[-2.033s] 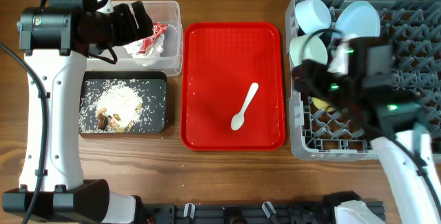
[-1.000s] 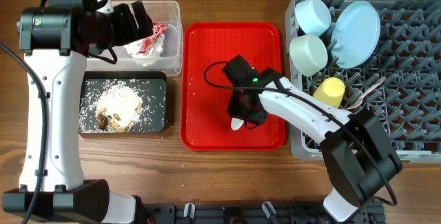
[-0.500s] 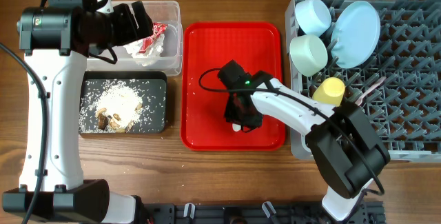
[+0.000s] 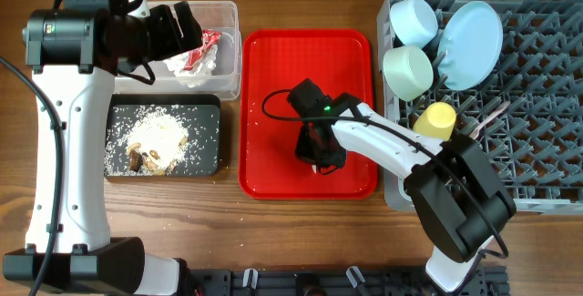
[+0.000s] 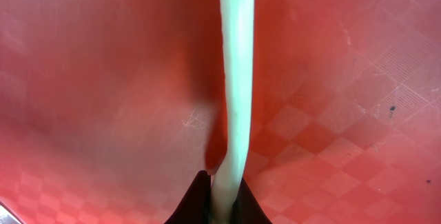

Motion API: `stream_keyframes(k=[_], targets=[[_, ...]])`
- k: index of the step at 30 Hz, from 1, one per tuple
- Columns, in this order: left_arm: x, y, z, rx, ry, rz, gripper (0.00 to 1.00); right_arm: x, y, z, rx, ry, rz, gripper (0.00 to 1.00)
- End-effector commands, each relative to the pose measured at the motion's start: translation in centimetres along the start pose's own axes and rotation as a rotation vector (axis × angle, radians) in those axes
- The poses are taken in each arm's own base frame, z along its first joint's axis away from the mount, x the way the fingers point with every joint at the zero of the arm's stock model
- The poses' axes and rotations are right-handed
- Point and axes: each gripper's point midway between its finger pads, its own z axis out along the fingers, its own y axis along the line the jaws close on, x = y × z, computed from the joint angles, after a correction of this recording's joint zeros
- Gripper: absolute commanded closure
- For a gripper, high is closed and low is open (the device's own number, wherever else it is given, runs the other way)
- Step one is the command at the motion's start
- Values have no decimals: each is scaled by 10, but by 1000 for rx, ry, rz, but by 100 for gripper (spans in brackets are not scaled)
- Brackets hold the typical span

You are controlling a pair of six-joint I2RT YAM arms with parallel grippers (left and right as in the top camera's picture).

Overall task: Sort waste into correct bins and load items into the dishwasher rack
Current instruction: 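Carry the spoon into the rack beside the fork and release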

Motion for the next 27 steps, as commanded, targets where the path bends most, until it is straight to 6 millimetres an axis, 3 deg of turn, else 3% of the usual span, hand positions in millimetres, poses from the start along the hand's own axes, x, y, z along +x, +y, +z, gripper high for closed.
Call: stream_keyframes(k=[1,4,6,7,8,11,13,16,20,25,27], targets=[[-3,3,-2,-9,-11,-12,0,-4,8,-26,-32,-36,-102,96],[-3,3,-2,-9,-11,-12,0,-17,15,-90,-91,-167,-141,96],[-3,3,-2,-9,-11,-12,0,-27,9,-137,-113,-284,-129,96],[-3,3,-2,-9,-11,-12,0,-37,-14,-194,-114,-448,-79,96],[-3,3,-2,-9,-11,-12,0,-40,-29,-215,-110,-518,-42,96],[-3,3,-2,-9,-11,-12,0,-46,-96,-268,-38,-704,147,96],[-3,3,-2,-9,-11,-12,0,-44,-142,-289,30,-784,281,96],[-3,3,-2,-9,-11,-12,0,-39,-202,-303,126,-836,459,96],[-3,3,-2,-9,-11,-12,0,-40,-250,-295,221,-813,591,96],[-3,3,-2,-9,-11,-12,0,-57,-289,-261,300,-722,671,96],[-3,3,-2,-9,-11,-12,0,-72,-293,-246,256,-664,637,95]])
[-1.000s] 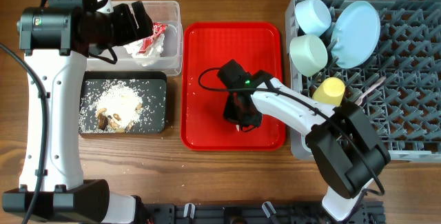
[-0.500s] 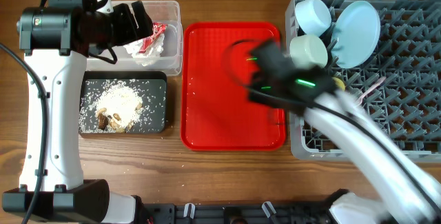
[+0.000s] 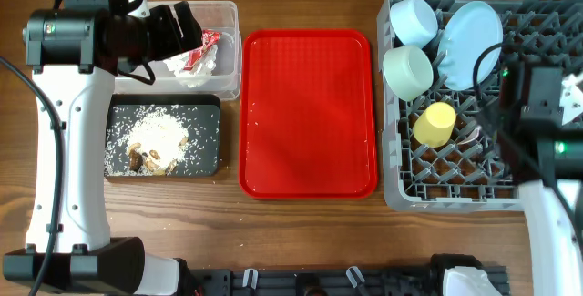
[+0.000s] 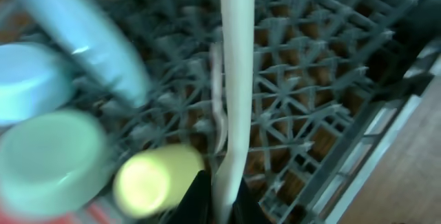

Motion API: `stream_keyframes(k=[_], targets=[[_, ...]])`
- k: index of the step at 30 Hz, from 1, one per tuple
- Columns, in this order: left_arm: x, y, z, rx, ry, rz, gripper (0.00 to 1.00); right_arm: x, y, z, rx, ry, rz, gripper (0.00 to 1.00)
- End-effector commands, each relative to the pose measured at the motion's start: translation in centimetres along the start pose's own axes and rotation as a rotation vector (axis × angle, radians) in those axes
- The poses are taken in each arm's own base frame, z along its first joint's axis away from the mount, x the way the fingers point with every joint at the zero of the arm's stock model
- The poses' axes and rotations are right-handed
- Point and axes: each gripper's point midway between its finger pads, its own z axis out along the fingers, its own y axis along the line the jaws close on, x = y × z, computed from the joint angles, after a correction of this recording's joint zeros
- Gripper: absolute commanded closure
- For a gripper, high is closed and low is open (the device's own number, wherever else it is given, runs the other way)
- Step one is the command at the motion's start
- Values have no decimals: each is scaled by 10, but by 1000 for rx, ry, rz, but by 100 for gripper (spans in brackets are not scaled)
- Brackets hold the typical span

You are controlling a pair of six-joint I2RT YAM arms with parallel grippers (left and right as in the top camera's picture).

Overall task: Sort waste into correct bins and load items into the dishwasher rack
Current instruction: 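Carry the spoon into the rack beside the fork and release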

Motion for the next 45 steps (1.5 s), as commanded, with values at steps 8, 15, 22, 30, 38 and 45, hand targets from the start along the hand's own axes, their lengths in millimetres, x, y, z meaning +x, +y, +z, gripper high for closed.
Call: stream_keyframes(k=[8,15,22,30,38,45], targets=[[-3,3,-2,-9,-11,-12,0,-17,25,34,-182,123,-127,20],[-3,3,-2,-9,-11,-12,0,-15,35,0,-287,174,-184,9],[-3,3,-2,-9,-11,-12,0,3,62,-92,-674,195,-293,3],[-3,3,-2,-9,-11,-12,0,23,37,-154,-770,191,-115,0],[-3,3,-2,-9,-11,-12,0,15,19,-160,-728,-110,-549,0],[-3,3,-2,-9,-11,-12,0,9,53,-155,-883,-404,-627,0]])
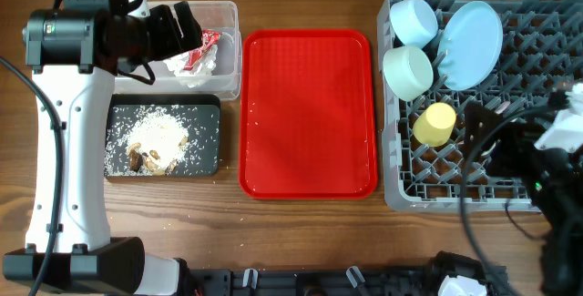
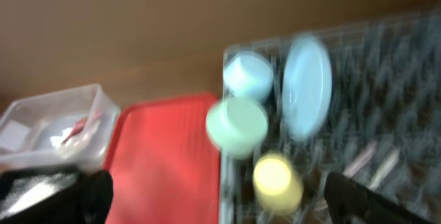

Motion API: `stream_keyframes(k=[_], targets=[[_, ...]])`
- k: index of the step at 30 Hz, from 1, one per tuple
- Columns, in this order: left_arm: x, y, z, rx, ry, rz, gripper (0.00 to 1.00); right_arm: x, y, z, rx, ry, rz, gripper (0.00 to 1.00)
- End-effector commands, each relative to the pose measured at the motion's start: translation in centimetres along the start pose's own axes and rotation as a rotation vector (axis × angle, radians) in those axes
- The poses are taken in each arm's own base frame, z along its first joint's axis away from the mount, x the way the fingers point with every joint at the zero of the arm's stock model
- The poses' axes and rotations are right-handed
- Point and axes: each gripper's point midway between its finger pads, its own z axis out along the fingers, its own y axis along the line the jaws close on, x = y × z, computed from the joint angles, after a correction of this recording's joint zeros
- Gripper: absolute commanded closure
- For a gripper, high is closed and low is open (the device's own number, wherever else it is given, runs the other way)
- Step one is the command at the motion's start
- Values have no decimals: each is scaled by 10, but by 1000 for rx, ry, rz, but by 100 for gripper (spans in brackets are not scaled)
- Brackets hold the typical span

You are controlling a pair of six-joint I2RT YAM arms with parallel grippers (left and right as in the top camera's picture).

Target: Sort waste into correct bins and load items into the dishwasher rack

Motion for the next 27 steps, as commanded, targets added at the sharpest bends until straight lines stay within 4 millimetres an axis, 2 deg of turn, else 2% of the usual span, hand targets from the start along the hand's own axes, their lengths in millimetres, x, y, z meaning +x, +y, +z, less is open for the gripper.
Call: stream_keyframes(k=[1,2,5,11,15,26,27], targets=[[-3,3,-2,-9,-11,-12,0,16,16,14,-84,-115,-136,0],[-3,3,-2,-9,-11,-12,0,25,27,19,-139,-204,-159,0],[-3,3,-2,-9,-11,-12,0,46,36,26,-201,-297,-198,0],[-3,3,-2,-9,-11,-12,0,107,17,57,-189,-391,-32,0],[-3,3,-2,-9,-11,-12,0,133,15,69,-201,-434,-48,0],[-3,3,-2,-9,-11,-12,0,169,-3,93,-141,-412,-32,0],[-3,3,-2,-9,-11,-12,0,168,-3,93,-138,-417,-31,0]])
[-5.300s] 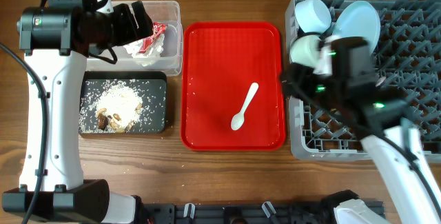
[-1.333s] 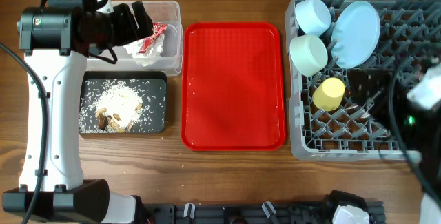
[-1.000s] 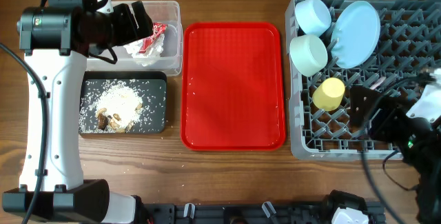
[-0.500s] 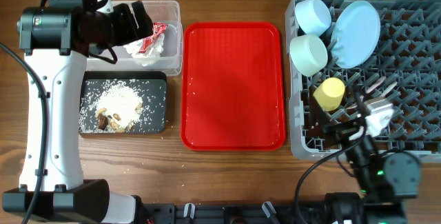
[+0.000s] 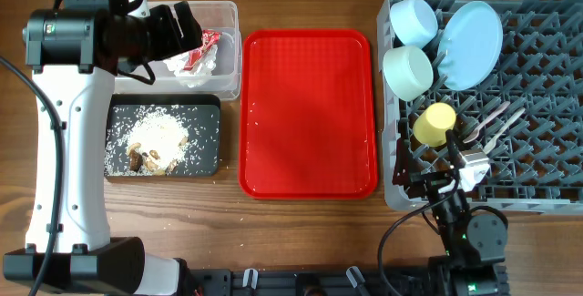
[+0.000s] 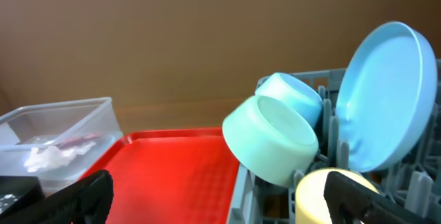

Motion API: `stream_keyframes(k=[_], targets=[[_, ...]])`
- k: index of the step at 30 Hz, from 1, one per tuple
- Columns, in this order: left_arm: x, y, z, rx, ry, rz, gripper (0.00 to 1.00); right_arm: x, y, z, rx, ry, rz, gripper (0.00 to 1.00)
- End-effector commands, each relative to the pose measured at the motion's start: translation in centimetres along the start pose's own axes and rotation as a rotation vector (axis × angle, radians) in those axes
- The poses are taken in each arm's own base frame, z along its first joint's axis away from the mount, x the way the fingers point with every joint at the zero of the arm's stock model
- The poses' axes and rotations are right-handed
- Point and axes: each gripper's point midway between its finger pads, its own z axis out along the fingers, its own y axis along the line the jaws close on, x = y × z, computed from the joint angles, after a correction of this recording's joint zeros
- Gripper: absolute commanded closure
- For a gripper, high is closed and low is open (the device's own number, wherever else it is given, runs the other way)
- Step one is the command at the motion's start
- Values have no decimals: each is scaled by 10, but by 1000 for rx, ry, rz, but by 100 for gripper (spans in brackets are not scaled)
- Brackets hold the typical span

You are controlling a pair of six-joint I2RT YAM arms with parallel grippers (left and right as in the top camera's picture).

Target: Sort waste into correct bins and load items into the dishwasher rack

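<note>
The grey dishwasher rack (image 5: 547, 164) at the right holds a blue bowl (image 5: 414, 18), a blue plate (image 5: 469, 41), a green bowl (image 5: 407, 70), a yellow cup (image 5: 435, 123), a pink spoon (image 5: 487, 116) and a pale utensil (image 5: 503, 125) beside it. My right gripper (image 5: 417, 176) sits low at the rack's front left corner, open and empty. The right wrist view looks level past its fingers (image 6: 93, 193) at the green bowl (image 6: 275, 141), plate (image 6: 386, 93) and cup (image 6: 331, 193). My left gripper (image 5: 187, 25) hangs over the clear bin (image 5: 228, 77); its jaws are hard to read.
The red tray (image 5: 308, 112) lies bare in the middle. The clear bin holds wrappers and crumpled paper (image 5: 193, 59). In front of it stands a black tray (image 5: 209, 141) with rice and food scraps. The right arm is folded at the table's front edge.
My right arm was over the rack's lower right part, its gripper open. Now it is folded at the front edge below the rack, looking level across the tray. The left arm is unchanged.
My right gripper was shut on a pale utensil on the red tray. Then it held the utensil over the rack. Later it was open and the utensil was out of it. Now the utensil lies in the rack by the pink spoon, and the arm is drawn back.
</note>
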Motion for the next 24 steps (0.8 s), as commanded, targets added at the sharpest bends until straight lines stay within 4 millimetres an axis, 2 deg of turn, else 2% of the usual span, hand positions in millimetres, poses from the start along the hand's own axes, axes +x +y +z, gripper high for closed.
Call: stream_keyframes(k=[1,24], targets=[[-3,3,-2,-9,-11,-12,0,6,-7,0,36,-3,18,0],[-3,3,-2,-9,-11,-12,0,8,-8,1,38,6,20,0]])
